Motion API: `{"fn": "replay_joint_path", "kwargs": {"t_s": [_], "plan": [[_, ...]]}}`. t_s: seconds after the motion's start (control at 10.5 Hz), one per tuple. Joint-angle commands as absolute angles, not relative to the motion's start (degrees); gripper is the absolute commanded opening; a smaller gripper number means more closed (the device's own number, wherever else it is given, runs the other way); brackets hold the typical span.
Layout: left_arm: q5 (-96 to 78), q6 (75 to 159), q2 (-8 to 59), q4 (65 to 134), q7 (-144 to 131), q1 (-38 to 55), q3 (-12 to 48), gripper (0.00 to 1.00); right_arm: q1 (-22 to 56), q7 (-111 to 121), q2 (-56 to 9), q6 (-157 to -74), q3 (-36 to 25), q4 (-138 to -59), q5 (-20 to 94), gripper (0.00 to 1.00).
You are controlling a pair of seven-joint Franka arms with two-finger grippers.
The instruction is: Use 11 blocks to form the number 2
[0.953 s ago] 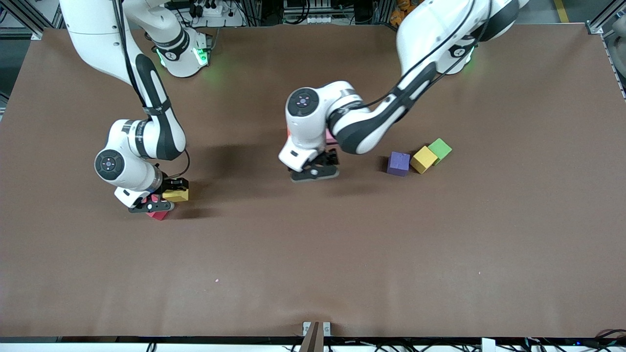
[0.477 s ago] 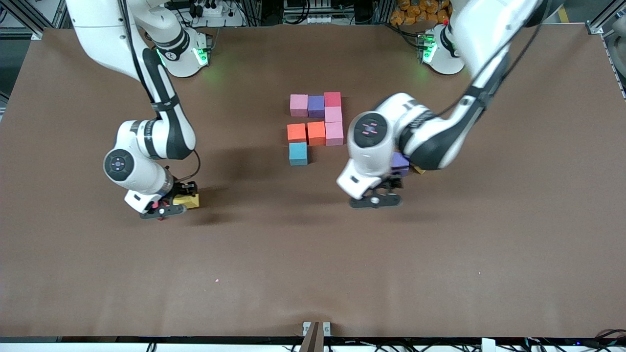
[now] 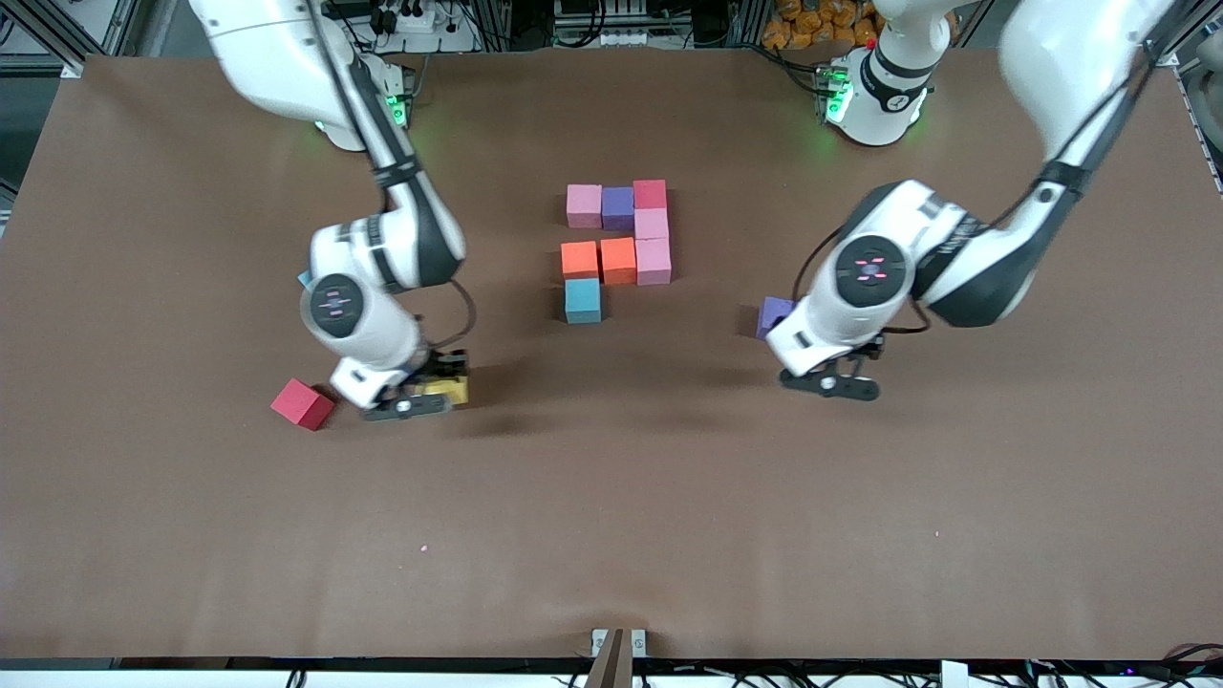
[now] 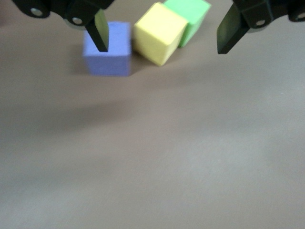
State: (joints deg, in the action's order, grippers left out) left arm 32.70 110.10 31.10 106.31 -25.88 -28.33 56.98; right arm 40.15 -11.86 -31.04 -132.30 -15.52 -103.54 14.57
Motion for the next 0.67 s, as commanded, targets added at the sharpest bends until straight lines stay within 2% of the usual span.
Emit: {"fn": "replay_joint_path", "kwargs": {"t_s": [0.0,0.29,0.57], "plan": [[35.07,113.29,29.18,114.94,-20.58,-37.42,62.13,1.00,43.31,-18.27,-38.48,-131.48,-14.59,-93.63,15.21,0.15],[36.20,116.45,29.97,120.75,-20.39,-37.62,62.14,1.00,45.96,-20.21,-39.90,-131.66,-13.28,-92.02,15.38,0.15],[36.39,116.63,29.97,123.13,-20.13,-37.53,62.14,1.00,45.97,-22.41,-40.86,-131.31,-10.29,-90.79,15.47,0.16]]}}
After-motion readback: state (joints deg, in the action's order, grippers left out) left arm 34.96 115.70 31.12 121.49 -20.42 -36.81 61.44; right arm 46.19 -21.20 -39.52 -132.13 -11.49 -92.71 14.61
